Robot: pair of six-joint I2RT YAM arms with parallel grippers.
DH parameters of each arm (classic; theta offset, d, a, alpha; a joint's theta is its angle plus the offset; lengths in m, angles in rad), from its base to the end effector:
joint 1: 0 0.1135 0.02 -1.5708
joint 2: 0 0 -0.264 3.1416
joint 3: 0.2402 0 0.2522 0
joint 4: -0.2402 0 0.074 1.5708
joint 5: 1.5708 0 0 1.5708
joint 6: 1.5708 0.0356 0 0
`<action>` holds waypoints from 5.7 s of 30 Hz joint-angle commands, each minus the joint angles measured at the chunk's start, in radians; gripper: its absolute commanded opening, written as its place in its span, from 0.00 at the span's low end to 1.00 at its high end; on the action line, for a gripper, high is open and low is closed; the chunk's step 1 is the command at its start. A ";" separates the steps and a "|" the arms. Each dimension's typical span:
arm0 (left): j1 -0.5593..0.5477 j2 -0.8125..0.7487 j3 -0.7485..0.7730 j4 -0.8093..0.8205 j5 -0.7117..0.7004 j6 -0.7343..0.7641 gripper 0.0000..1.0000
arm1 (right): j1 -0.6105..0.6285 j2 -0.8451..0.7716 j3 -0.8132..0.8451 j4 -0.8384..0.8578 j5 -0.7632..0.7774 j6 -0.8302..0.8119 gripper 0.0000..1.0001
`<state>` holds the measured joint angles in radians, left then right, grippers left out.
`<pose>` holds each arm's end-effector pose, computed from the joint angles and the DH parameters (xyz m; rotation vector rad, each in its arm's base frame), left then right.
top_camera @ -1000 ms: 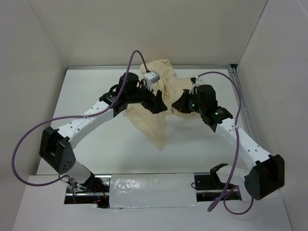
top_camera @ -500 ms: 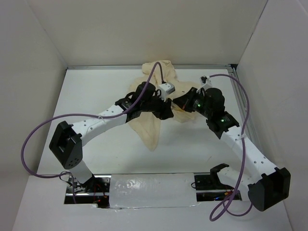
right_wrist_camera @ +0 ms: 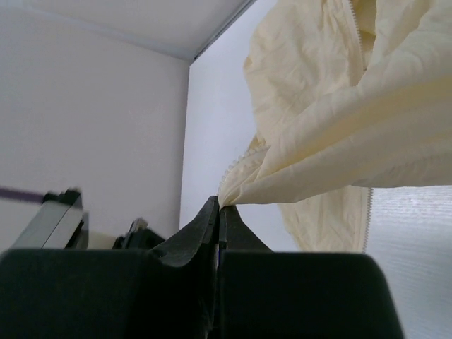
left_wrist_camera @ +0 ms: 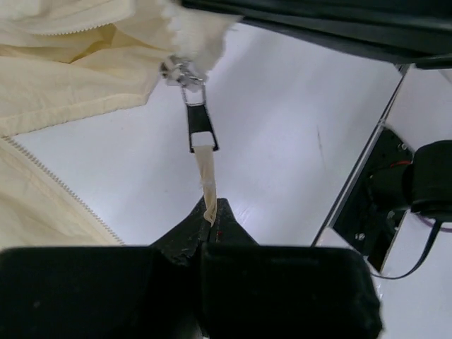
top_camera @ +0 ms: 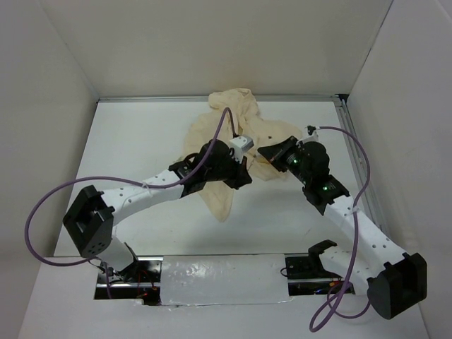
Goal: Zip up the jacket
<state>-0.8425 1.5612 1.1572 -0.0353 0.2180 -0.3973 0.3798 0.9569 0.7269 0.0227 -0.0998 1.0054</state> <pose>0.2370 -0.2773 0.2901 0.6182 2.0568 -0.9812 0.2097 0.0875 0.3093 0.5139 1.8404 1.0628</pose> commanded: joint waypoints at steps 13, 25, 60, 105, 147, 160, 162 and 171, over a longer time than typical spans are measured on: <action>-0.139 0.026 0.025 -0.175 -0.144 -0.140 0.52 | -0.064 -0.050 -0.015 0.215 0.059 0.135 0.00; -0.072 -0.134 -0.089 -0.238 -0.181 -0.152 0.78 | -0.090 -0.201 -0.113 0.022 -0.044 -0.195 0.00; 0.057 -0.142 -0.289 -0.279 -0.177 -0.229 0.99 | 0.155 0.281 0.029 -0.616 0.311 -0.433 0.93; 0.071 -0.167 -0.337 -0.236 -0.181 -0.193 0.95 | 0.297 0.767 0.358 -0.604 0.137 -0.768 0.09; 0.103 -0.188 -0.332 -0.272 -0.206 -0.212 0.95 | 0.413 0.822 0.385 -0.524 0.250 -0.682 0.51; 0.103 -0.204 -0.332 -0.279 -0.207 -0.210 0.94 | 0.418 0.864 0.309 -0.466 0.270 -0.628 0.24; 0.103 -0.207 -0.333 -0.281 -0.209 -0.212 0.94 | 0.419 0.850 0.281 -0.445 0.255 -0.613 0.11; 0.103 -0.176 -0.289 -0.302 -0.206 -0.210 0.92 | 0.392 0.671 0.197 -0.297 0.155 -0.556 0.00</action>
<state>-0.7437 1.3834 0.8204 -0.3206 0.0200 -0.6067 0.7841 1.6932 0.9508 -0.3332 0.1177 0.4137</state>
